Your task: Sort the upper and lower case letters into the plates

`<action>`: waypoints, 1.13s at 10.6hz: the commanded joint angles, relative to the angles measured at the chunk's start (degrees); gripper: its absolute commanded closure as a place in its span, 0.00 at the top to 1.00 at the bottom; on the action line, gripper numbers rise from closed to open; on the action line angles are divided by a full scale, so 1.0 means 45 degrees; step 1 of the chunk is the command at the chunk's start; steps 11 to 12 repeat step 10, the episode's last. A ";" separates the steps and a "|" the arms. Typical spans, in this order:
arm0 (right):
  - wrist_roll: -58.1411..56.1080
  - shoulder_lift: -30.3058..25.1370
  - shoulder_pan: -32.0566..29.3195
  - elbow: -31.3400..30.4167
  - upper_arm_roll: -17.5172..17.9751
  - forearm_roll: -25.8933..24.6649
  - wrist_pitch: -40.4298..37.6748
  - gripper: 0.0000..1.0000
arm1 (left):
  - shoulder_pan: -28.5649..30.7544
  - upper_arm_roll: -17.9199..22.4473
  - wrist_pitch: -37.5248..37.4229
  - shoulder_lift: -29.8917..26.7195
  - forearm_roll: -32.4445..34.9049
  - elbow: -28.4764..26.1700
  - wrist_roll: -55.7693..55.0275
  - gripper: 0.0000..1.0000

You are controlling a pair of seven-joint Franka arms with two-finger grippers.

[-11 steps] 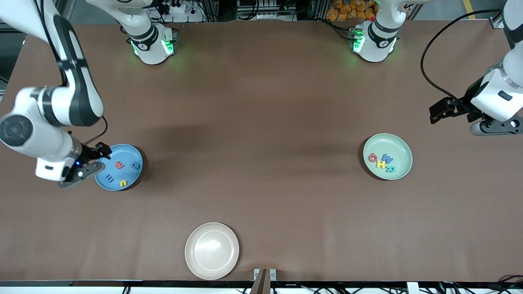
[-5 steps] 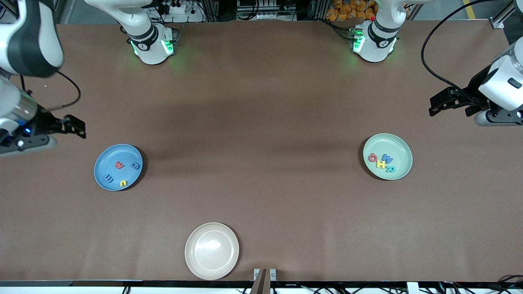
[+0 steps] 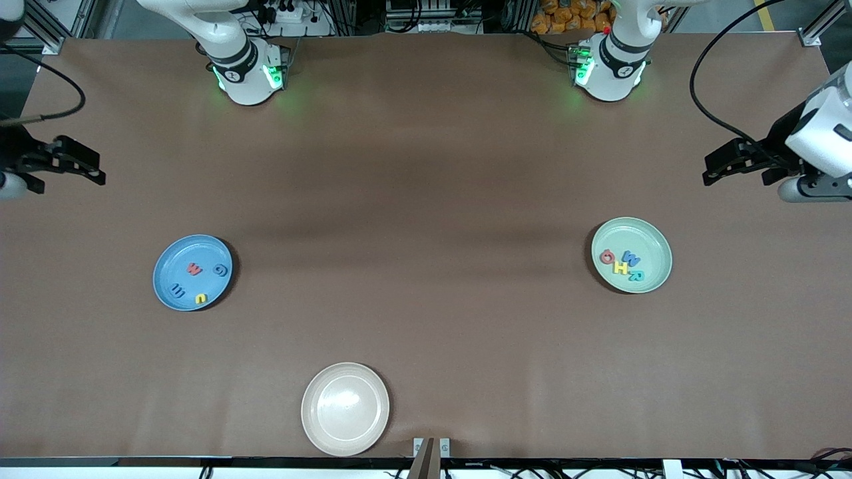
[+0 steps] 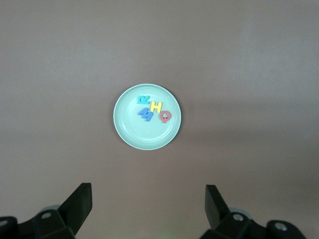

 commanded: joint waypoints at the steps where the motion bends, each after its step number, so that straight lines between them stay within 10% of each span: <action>1: 0.0307 -0.0199 0.0066 0.0044 -0.0184 0.0226 -0.0164 1.00 | -0.0202 0.0252 -0.0443 -0.0411 -0.0085 0.0034 0.0190 1.00; 12: 0.0268 -0.0239 0.0085 0.0063 -0.0224 0.0167 -0.0320 1.00 | -0.0358 0.0252 -0.0679 -0.0333 0.0501 0.0639 0.0229 1.00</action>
